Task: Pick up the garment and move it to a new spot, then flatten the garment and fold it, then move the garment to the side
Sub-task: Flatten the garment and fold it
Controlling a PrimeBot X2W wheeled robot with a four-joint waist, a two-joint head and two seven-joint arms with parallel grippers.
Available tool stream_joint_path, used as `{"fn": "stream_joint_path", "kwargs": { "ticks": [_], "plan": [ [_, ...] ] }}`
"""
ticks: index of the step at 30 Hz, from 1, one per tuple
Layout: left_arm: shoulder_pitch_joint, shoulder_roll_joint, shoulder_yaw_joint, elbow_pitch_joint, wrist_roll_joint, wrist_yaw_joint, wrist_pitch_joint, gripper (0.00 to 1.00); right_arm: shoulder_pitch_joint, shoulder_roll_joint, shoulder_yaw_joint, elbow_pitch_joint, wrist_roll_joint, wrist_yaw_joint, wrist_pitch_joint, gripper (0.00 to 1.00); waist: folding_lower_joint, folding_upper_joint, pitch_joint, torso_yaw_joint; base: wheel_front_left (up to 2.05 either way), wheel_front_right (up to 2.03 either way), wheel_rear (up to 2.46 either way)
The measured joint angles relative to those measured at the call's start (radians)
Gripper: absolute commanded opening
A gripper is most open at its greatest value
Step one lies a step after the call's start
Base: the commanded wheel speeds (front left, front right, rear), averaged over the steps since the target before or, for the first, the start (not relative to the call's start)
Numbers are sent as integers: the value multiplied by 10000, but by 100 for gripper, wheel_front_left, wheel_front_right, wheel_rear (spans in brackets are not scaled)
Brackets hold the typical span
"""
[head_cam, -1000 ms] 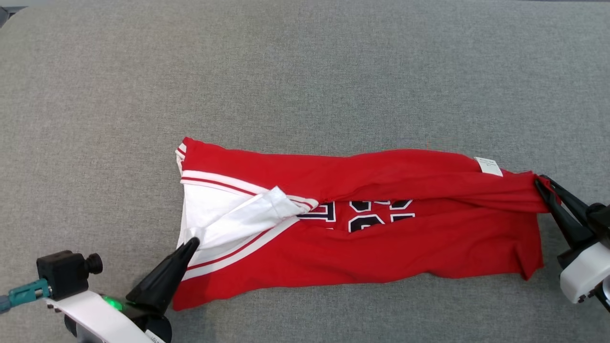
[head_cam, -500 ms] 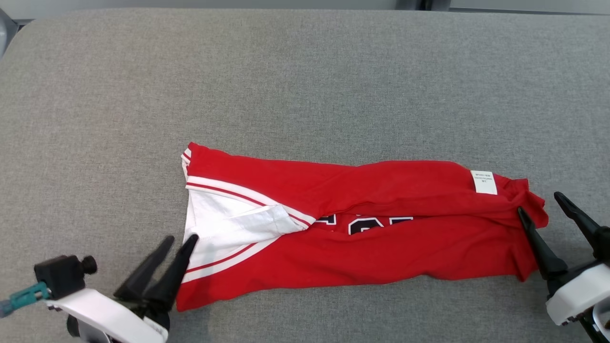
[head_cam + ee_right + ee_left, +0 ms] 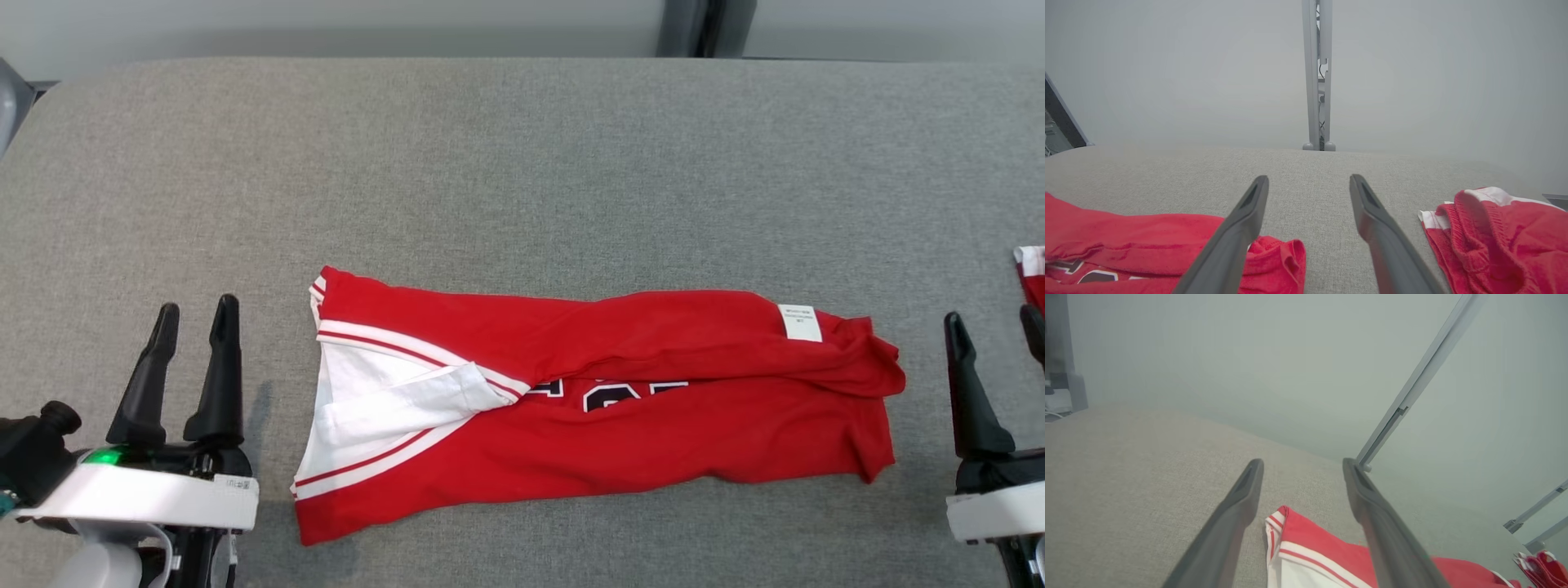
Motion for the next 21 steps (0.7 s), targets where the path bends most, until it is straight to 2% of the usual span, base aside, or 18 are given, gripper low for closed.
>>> {"fn": "stream_joint_path", "kwargs": {
  "ticks": [6, 12, 21],
  "plan": [
    [-8, -951, 930, -387, 2159, 314, 0, 100, -190, 951, -439, -382, -458, 0, 228, 100, 0, 0, -301, -84, 0, 0, 0],
    [-28, -1361, 972, 46, 4105, 389, 0, 100, -243, 1578, -364, -247, -972, 0, 504, 100, 0, 0, -623, -106, 0, 0, 0],
    [333, -1388, 662, 1266, 4995, 119, 0, 100, 98, 1793, -151, 337, -1193, 0, 596, 100, 0, 0, -1063, -104, 0, 0, 0]
  ]
}}
